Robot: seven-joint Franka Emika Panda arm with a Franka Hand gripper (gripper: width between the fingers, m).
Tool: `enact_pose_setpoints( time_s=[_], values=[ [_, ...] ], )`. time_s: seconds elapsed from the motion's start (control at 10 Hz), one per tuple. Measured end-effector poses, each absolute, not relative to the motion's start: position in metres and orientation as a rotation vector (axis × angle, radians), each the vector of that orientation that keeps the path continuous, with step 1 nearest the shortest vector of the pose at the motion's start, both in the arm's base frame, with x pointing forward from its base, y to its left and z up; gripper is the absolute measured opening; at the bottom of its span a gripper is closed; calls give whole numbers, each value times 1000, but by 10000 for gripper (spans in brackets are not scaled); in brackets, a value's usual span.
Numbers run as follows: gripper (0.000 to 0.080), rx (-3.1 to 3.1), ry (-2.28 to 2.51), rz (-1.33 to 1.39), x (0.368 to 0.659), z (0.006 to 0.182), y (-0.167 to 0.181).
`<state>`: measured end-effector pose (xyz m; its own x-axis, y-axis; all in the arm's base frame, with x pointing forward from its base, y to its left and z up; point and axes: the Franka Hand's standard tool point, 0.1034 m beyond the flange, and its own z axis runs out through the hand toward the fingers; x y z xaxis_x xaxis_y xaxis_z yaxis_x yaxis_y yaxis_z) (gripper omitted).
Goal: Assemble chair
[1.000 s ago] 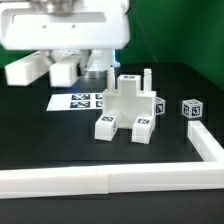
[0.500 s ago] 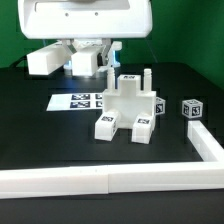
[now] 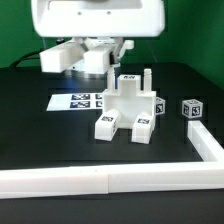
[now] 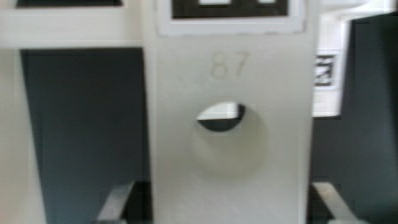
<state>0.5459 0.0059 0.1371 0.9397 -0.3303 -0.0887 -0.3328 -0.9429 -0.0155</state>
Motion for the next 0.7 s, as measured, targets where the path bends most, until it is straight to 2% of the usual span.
enact_pose_setpoints(
  time_s=[0.2,0.7],
  values=[
    [288,-3108,417,124,549,137,31],
    [288,-3112,405,131,548,134,34]
  ],
)
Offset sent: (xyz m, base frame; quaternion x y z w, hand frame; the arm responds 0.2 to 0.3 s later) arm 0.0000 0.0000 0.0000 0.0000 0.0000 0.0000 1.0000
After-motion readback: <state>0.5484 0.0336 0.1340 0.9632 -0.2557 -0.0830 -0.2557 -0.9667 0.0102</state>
